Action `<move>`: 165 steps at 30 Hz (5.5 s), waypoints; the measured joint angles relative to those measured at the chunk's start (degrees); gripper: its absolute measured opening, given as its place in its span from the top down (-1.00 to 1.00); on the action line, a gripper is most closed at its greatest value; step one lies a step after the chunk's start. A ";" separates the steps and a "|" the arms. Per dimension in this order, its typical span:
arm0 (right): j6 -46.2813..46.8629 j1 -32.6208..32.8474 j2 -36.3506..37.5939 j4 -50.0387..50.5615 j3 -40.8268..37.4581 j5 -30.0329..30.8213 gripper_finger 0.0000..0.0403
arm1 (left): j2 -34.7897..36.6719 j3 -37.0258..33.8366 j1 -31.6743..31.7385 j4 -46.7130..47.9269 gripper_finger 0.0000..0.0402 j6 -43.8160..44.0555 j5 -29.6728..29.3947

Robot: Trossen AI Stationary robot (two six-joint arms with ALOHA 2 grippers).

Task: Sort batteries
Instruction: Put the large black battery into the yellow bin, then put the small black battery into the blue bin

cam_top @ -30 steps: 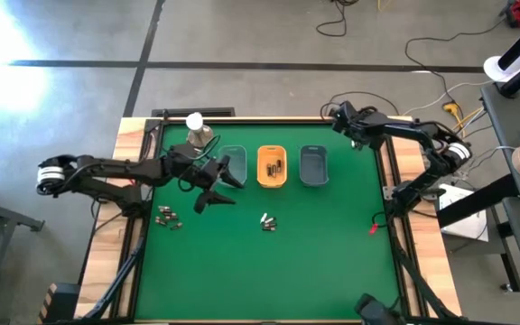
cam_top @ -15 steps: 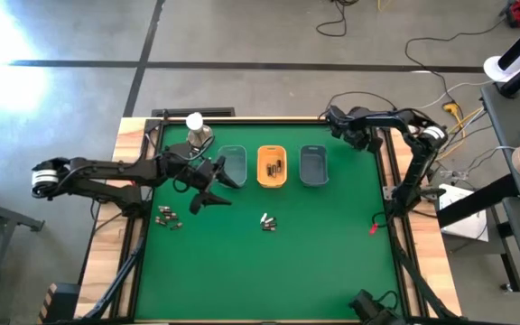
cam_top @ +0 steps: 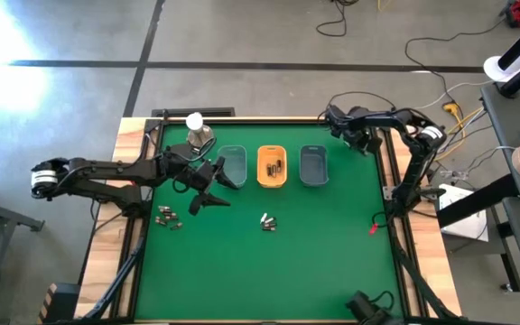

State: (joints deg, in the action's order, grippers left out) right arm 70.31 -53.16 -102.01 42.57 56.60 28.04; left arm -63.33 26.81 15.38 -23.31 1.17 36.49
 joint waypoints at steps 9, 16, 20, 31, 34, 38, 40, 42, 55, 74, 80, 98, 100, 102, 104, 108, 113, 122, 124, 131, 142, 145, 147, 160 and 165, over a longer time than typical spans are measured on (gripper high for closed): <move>3.41 1.54 -0.99 -1.30 -0.20 -1.77 0.65 | 0.00 0.00 0.00 0.00 -0.26 0.04 -0.04; 5.39 3.11 -1.01 -2.02 -0.35 -2.96 0.59 | 0.00 0.00 0.00 0.00 -0.26 0.37 -0.05; 5.30 3.31 -1.03 -2.40 -0.51 -3.69 0.67 | 0.00 0.00 0.00 0.03 -0.26 0.39 -0.07; 5.98 4.98 -0.41 -4.56 -1.86 -1.91 0.75 | 0.00 0.04 0.01 1.49 -0.26 0.39 -0.98; 5.34 5.21 1.60 -3.09 -1.81 -1.51 0.75 | 0.12 0.04 0.17 1.74 -0.26 0.37 -1.56; 2.46 5.72 6.78 1.08 -2.24 -2.92 0.77 | 1.13 0.04 0.27 4.68 -0.26 -1.60 -1.58; -0.89 6.14 10.44 0.88 -2.07 -1.08 0.77 | 1.95 0.04 0.42 6.86 -0.26 -3.11 -1.70; -3.87 7.40 14.42 1.46 -2.01 1.56 0.76 | 2.81 0.04 0.59 8.59 -0.26 -4.56 -3.06; -25.36 31.63 26.45 -14.33 -1.95 7.37 0.78 | 7.39 0.05 0.87 16.15 -0.26 -13.12 -5.16; -48.95 43.43 -6.80 -8.82 31.49 -14.90 0.78 | 18.96 1.18 0.85 26.64 -0.26 -10.12 -9.50; -49.63 41.02 -13.26 0.16 39.41 -20.96 0.78 | 24.64 0.85 0.85 28.34 -0.26 -10.12 -9.60; -56.13 36.45 -26.50 14.43 52.29 -21.07 0.77 | 28.11 0.11 0.83 28.67 -0.26 -9.46 -9.57; -56.99 36.48 -27.23 14.75 53.04 -21.01 0.75 | 28.13 0.09 0.83 28.65 -0.26 -9.46 -9.57; -57.42 36.52 -27.48 14.73 53.67 -20.97 0.69 | 28.16 0.04 0.83 28.45 -0.26 -9.46 -9.57; -57.49 36.52 -27.53 14.77 54.08 -21.01 0.60 | 28.18 0.04 0.83 28.37 -0.26 -9.46 -9.57; -57.49 36.58 -26.91 15.04 55.70 -20.94 0.40 | 28.20 0.04 0.83 28.24 -0.26 -9.46 -9.57; -57.50 37.12 -24.09 17.16 57.70 -20.46 0.14 | 28.17 0.04 0.83 27.93 -0.26 -9.42 -9.57; -63.44 46.48 -15.23 14.25 56.00 -10.95 -0.14 | 24.63 -1.64 0.02 24.14 -0.26 -3.32 -9.60; -65.07 49.67 -14.09 11.71 53.98 -10.50 -0.17 | 23.73 -3.01 -1.16 20.57 -0.26 -0.78 -9.57; -67.36 59.16 -10.65 -2.95 44.39 -10.52 -0.24 | 22.81 -4.64 -9.17 12.53 -0.26 4.48 -10.56; -63.90 66.63 -8.10 -3.54 42.49 -8.62 -0.23 | 21.75 -3.04 -22.75 8.67 -0.26 4.73 -23.40; -63.90 68.76 -7.55 -3.57 42.49 -6.50 -0.21 | 20.93 -3.04 -27.22 8.71 -0.26 5.40 -28.29; -63.79 70.21 -7.38 -4.02 42.30 -6.46 -0.20 | 20.47 -3.04 -30.30 8.53 -0.26 6.28 -32.48; -51.77 79.54 -7.37 -4.68 34.54 -6.56 -0.30 | 15.40 -3.04 -39.98 -4.37 -0.26 5.87 -40.56; -48.14 81.27 -7.60 -5.34 33.37 -6.47 -0.28 | 14.17 -3.04 -39.98 -5.36 -0.26 5.97 -40.57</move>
State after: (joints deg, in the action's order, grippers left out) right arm 22.18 28.11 -109.61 37.23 89.97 21.57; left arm -49.16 23.77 -24.60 -28.67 7.14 -4.08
